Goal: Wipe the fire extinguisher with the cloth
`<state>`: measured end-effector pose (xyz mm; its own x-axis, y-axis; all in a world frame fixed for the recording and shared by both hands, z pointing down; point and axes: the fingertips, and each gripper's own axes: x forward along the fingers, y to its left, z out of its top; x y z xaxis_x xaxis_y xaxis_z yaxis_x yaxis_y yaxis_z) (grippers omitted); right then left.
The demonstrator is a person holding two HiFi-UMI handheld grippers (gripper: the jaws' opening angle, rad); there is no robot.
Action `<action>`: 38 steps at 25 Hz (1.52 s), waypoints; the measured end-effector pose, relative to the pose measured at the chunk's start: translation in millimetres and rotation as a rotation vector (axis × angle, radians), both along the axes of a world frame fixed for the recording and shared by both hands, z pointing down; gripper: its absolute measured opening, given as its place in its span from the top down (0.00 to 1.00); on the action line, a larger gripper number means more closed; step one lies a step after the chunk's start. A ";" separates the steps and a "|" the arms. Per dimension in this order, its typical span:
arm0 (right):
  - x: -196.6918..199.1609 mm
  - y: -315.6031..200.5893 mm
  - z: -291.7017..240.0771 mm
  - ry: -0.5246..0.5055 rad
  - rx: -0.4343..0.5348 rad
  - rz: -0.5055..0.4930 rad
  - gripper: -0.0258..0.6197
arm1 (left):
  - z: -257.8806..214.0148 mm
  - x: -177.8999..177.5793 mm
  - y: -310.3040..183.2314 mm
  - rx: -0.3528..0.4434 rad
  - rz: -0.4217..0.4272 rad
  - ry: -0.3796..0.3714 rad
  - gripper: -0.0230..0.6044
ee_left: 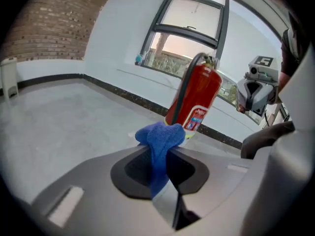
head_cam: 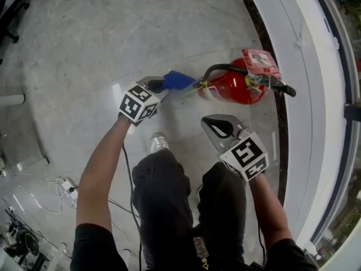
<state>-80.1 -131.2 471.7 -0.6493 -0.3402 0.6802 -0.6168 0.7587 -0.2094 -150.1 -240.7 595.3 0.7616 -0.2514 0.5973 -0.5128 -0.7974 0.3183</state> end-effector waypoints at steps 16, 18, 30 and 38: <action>64.8 -61.4 -158.0 0.054 -0.070 0.430 0.95 | -255.2 21.1 -24.6 0.017 0.136 -0.029 0.87; 84.1 -68.2 -164.5 0.045 -0.075 0.551 0.95 | -265.6 26.2 -23.0 -0.002 0.143 -0.030 0.87; 205.7 -82.4 -147.6 -0.020 -0.118 0.975 0.75 | -277.7 79.4 -1.3 -0.058 0.197 -0.081 0.87; 195.5 -99.7 -126.2 0.072 -0.107 0.401 0.75 | -277.8 94.6 11.3 -0.082 0.135 -0.109 0.87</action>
<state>115.4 -230.9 345.5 -0.4294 -0.4811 0.7643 -0.8748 0.4318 -0.2197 -55.5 -229.3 317.6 0.7147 -0.0990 0.6924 -0.4383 -0.8349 0.3330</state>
